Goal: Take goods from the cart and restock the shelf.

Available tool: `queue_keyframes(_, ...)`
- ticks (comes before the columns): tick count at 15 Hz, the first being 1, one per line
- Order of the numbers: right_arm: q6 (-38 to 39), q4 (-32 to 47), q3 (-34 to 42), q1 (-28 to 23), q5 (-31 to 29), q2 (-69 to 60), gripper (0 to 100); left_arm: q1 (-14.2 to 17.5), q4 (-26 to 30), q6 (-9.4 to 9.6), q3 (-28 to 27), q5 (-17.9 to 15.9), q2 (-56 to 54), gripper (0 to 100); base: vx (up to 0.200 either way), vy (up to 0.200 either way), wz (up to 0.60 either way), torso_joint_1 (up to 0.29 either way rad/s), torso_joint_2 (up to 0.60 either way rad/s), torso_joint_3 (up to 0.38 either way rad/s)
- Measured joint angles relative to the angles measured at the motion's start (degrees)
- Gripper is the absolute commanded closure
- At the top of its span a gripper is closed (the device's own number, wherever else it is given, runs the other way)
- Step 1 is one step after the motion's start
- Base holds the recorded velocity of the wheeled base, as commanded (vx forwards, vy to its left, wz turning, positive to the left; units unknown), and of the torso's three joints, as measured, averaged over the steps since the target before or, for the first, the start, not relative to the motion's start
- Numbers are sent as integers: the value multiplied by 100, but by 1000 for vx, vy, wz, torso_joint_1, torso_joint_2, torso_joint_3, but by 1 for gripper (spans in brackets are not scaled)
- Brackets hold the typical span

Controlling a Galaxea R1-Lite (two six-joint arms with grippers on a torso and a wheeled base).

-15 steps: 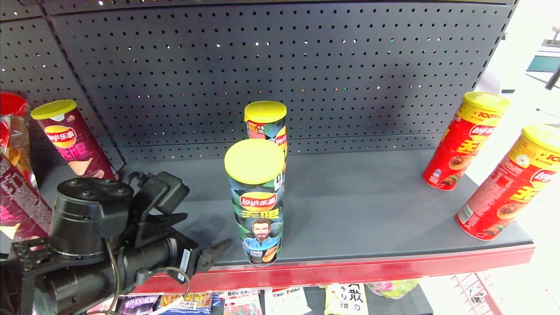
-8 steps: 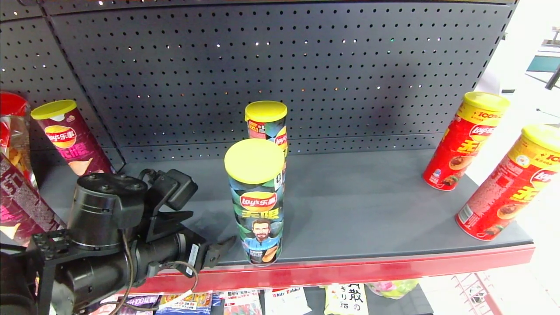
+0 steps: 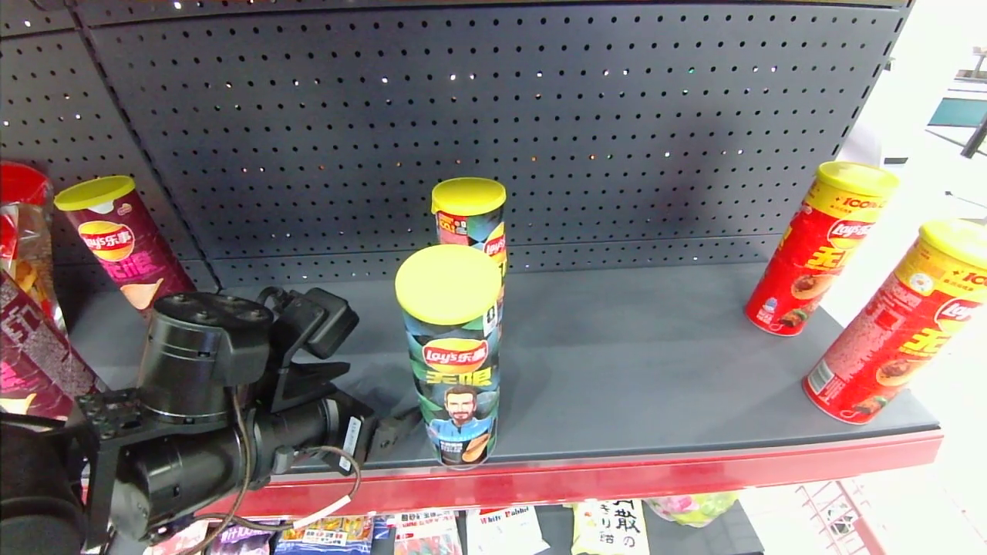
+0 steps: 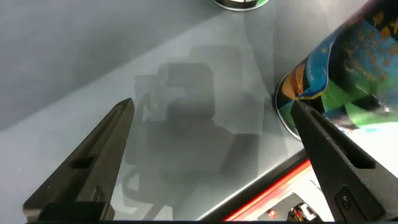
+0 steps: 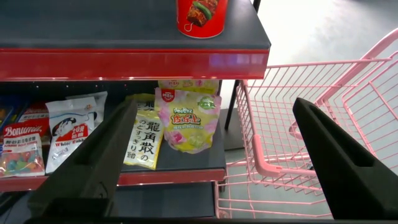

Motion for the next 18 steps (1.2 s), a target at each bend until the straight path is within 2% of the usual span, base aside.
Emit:
queue_keyframes(12, 0, 0, 2, 0, -2, 0, 0, -96, -16, -6, -123, 0, 112, 0, 0, 0, 0, 0, 0, 0)
queue_keyframes(15, 0, 0, 2, 0, -5, 0, 0, -52, -11, -18, 107, 0, 33, 0, 0, 0, 0, 0, 0, 0)
queue_keyframes(18, -5, 0, 0, 0, 2, 0, 0, 154, 37, -16, 510, -28, -519, 0, 0, 0, 0, 0, 0, 0)
